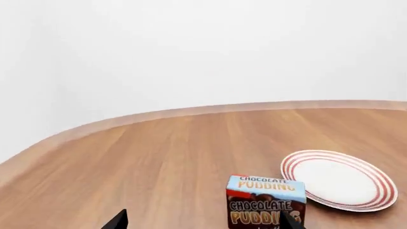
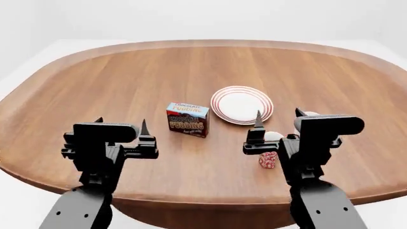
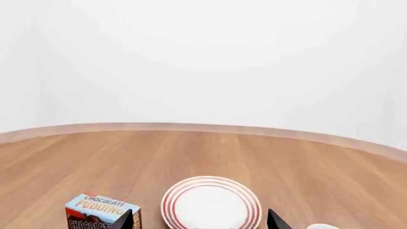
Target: Put the chocolate pudding to the right of the plate.
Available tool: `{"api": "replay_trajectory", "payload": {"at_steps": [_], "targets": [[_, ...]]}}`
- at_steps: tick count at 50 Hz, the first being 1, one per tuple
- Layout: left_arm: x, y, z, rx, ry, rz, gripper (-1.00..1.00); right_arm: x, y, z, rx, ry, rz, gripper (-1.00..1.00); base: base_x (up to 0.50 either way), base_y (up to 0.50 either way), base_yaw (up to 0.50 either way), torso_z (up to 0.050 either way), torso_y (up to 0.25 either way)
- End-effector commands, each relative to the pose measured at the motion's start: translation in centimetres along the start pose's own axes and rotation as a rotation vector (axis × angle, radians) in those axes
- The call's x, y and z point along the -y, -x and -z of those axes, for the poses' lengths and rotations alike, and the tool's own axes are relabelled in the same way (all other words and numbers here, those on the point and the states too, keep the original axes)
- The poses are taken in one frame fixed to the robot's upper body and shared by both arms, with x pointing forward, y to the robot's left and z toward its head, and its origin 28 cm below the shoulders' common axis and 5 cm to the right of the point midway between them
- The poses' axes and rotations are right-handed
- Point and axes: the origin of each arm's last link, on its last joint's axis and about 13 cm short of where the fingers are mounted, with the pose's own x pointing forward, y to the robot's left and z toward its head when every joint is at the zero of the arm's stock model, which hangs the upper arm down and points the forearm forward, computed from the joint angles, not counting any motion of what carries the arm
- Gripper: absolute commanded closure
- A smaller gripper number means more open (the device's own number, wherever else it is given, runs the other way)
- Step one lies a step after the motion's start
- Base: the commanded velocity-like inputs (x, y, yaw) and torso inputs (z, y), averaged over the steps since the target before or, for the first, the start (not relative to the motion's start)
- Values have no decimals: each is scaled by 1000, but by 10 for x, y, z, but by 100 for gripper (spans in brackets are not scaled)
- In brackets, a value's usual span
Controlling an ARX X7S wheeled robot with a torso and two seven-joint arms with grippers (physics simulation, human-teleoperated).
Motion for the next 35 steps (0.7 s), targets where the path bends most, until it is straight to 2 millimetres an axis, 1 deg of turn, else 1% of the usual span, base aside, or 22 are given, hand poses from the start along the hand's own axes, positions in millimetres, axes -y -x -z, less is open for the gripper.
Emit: {"api": "replay_trajectory", "payload": {"at_steps": [1, 35], "targets": [[-10, -2, -33, 11, -5, -6, -100, 6, -5, -36, 6, 13, -23, -100, 500, 0, 0, 0, 0], [-12, -1, -31, 22, -16, -17, -100, 7, -6, -33, 3, 16, -23, -100, 500, 0, 0, 0, 0]]}}
